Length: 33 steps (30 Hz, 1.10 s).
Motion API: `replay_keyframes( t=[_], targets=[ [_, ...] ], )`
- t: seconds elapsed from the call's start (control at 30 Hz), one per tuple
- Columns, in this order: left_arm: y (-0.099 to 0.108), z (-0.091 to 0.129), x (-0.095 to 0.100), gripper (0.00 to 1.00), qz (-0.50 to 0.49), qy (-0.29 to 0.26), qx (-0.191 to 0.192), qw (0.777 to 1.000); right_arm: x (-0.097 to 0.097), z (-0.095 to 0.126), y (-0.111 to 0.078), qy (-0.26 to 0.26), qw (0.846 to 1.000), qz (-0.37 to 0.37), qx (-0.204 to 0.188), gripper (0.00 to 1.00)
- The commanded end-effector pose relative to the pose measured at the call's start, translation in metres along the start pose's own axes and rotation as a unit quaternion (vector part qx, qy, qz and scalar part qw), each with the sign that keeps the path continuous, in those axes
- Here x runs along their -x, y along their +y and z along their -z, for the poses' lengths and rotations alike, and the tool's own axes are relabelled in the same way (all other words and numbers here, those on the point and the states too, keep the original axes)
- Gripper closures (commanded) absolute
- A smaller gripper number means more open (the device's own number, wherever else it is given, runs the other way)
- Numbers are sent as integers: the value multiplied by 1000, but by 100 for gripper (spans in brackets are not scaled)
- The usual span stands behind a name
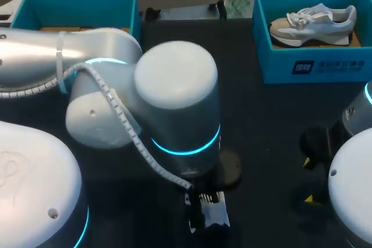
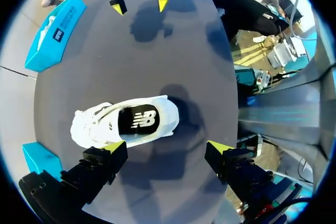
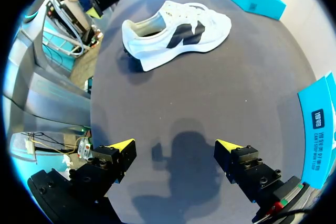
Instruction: Take the shoe out of the shoebox, open the shoe tongue, remove and reinsert the insole, then place the shoe into the shoebox
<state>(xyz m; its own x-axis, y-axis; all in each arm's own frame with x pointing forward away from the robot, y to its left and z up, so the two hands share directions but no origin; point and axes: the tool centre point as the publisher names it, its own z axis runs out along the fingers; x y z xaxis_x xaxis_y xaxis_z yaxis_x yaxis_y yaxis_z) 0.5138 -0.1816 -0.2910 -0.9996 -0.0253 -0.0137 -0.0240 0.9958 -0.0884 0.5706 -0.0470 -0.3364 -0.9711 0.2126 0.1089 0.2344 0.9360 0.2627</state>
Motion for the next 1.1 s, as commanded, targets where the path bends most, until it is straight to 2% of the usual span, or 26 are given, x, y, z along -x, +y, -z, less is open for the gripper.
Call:
replay_keyframes(
  t=[0.03, 0.57, 1.1],
  targets=[
    [-15, -18, -10, 0, 2, -5, 8, 1000, -2, 2, -1, -1, 1000, 0, 1, 0],
    [-23, -62, -11, 0, 3, 7, -22, 1000, -2, 2, -1, -1, 1000, 0, 1, 0],
    [-34, -88, -5, 0, -4, 18, -15, 1000, -2, 2, -1, -1, 1000, 0, 1, 0]
  ],
)
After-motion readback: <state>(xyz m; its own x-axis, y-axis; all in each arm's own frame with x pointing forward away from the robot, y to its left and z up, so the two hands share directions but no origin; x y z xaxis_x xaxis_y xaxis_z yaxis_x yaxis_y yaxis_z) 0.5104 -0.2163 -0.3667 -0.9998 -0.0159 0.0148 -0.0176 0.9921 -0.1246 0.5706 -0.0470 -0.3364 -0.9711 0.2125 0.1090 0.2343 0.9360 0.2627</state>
